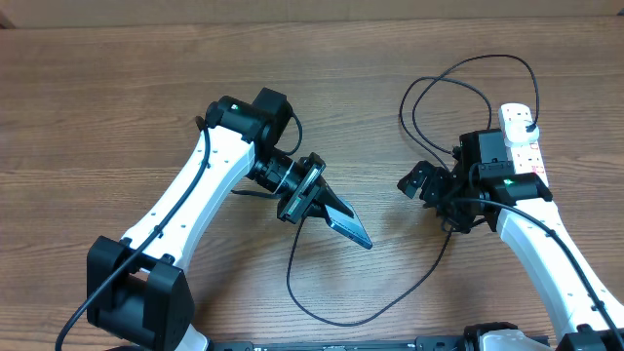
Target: Plug charger to phone and switch on socket
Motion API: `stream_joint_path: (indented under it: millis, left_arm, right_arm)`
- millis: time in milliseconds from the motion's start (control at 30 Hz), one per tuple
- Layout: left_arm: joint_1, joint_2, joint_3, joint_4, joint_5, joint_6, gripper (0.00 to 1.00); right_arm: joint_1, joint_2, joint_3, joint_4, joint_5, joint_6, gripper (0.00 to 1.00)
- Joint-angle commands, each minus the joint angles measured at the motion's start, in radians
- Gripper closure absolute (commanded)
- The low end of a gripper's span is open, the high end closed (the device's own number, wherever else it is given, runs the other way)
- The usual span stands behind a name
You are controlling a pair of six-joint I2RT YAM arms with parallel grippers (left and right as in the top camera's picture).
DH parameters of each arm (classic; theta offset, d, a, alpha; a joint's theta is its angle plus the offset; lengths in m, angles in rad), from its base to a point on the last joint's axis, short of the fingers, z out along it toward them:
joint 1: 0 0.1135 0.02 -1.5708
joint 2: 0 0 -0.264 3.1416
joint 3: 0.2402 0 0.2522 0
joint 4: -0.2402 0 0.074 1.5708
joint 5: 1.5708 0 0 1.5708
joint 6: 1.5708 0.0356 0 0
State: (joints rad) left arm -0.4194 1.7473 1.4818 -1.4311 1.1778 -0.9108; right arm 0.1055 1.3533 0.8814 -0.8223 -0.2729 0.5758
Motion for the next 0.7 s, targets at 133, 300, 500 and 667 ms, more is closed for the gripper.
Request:
stream_joint_path:
  millis: [133,300,500,667]
  left_arm:
    - [-0.006,-0.034,0.026,0.000,0.106,-0.010,0.96]
    - [-0.007,-0.034,0.026,-0.001,0.105,-0.009,0.96]
    - [-0.006,-0.035,0.026,0.000,0.105,-0.010,0.96]
    - [-0.006,-0.034,0.026,0.000,0.106,-0.010,0.96]
  right_arm:
    - [-0.001,-0.001,0.002,0.005,0.011,-0.008,0.00]
    - [-0.001,-0.001,0.003,0.005,0.011,-0.008,0.00]
    - [-0.001,-0.001,0.003,0.005,0.011,-0.008,0.00]
    - [-0.001,-0.001,0.003,0.005,0.011,-0.008,0.00]
